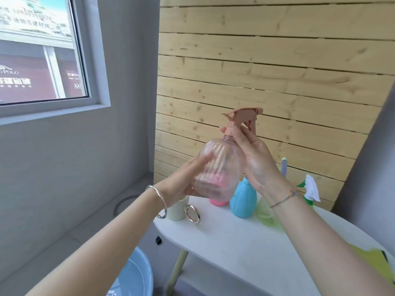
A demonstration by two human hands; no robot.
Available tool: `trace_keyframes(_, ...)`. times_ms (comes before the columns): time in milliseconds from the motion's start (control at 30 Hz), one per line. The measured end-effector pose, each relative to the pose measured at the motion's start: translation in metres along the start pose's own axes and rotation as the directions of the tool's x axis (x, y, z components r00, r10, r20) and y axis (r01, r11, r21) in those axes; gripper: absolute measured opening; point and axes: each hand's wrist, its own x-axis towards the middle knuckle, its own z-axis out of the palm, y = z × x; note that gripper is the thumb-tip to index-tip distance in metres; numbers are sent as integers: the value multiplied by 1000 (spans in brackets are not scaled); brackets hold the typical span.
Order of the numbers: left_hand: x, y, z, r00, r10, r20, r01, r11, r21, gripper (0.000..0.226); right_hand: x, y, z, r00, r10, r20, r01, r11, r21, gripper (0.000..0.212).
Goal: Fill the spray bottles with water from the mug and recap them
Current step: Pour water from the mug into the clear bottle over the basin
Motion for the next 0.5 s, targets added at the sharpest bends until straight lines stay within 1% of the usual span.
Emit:
trace_keyframes(33, -3, 0, 1, 996, -46, 76, 51, 996, -73, 95, -2, -1, -2, 999, 24, 43, -25, 999, 27, 27)
trace_keyframes(67, -3, -4, 1, 991, -77, 111, 87, 992, -90, 88, -4, 0, -3, 997, 40, 65, -43, 998, 52, 25)
trace_keyframes(100, -3, -6, 4, 989, -94, 111, 103, 992, -77, 84, -6, 1, -4, 997, 42, 57, -46, 997, 65, 25)
trace_keyframes(133, -3, -9, 9, 996, -83, 45, 84, 996, -14, 81, -7, 3, -5, 999, 27, 24, -29, 998, 58, 27)
trace_keyframes(167, -1, -10, 14, 998, -41, -43, 43, 998, 49, 74, -8, 5, -6, 1000, -1, -20, 1, 999, 33, 31)
trace_keyframes(233, -1, -8, 24, 967, 127, -223, -85, 978, 188, 53, -12, 9, -7, 994, -49, -95, 48, 999, -7, 31)
trace_keyframes(267, -1, -6, 26, 951, 191, -244, -135, 965, 225, 48, -13, 11, -7, 992, -52, -111, 51, 999, -18, 28)
trace_keyframes(300, -2, -4, 28, 947, 226, -226, -168, 953, 251, 52, -14, 12, -6, 992, -52, -113, 48, 998, -36, 24)
trace_keyframes(367, -2, -5, 28, 955, 242, -170, -184, 937, 298, 62, -17, 13, -4, 995, -55, -84, 46, 993, -112, 17)
trace_keyframes(433, -2, -8, 23, 967, 210, -143, -155, 933, 324, 75, -18, 12, -3, 999, -23, -39, 18, 993, -120, 22)
trace_keyframes(500, 0, -13, 15, 988, 122, -91, -101, 973, 208, 84, -18, 11, -5, 999, 43, -6, -43, 998, -50, 23)
